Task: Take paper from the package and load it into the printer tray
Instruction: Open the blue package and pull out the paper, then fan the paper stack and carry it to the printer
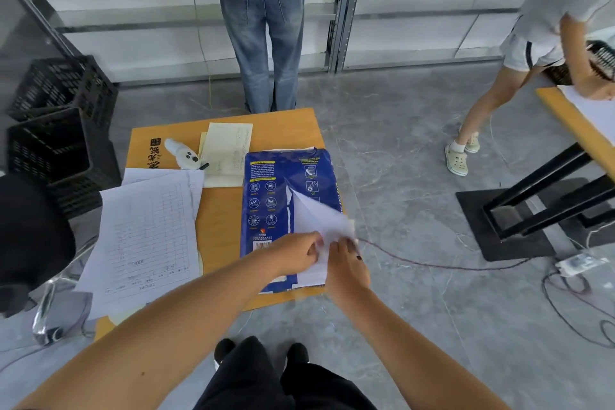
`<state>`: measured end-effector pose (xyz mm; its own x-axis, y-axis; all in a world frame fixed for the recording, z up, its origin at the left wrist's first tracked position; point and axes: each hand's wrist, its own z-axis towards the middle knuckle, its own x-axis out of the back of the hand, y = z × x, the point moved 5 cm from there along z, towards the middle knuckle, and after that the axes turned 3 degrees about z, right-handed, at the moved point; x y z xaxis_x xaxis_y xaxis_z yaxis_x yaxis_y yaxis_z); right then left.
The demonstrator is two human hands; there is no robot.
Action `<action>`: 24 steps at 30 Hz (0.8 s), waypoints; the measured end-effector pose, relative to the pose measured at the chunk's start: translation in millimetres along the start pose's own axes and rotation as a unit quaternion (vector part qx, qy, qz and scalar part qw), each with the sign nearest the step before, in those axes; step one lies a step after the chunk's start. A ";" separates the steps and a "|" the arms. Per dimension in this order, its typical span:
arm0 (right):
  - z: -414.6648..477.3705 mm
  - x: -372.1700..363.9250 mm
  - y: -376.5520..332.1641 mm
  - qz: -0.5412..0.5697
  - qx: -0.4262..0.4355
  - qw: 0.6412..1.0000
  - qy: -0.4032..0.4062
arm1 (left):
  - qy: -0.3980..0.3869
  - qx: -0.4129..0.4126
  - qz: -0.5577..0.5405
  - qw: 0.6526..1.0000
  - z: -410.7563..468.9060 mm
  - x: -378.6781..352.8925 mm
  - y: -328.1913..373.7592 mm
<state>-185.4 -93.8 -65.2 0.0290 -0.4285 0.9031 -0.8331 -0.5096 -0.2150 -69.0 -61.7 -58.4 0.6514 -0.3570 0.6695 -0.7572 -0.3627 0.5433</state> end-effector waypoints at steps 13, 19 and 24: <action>6.1 11.6 17.3 0.142 -0.153 0.978 -0.004 | -0.070 -0.017 0.503 0.861 -47.4 52.1 -19.9; 8.5 -1.2 28.3 0.329 -0.244 0.911 0.041 | -0.031 0.016 0.494 0.869 -69.2 44.0 -74.7; -4.6 -2.2 25.8 0.399 -0.278 0.868 0.099 | 0.075 0.093 0.287 0.951 -88.6 13.4 -103.3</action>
<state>-209.5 -102.6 -71.1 -0.7292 -0.3148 0.6076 -0.6842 0.3535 -0.6379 13.6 47.3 -60.6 0.1094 -0.4211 0.9004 -0.9549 -0.2960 -0.0224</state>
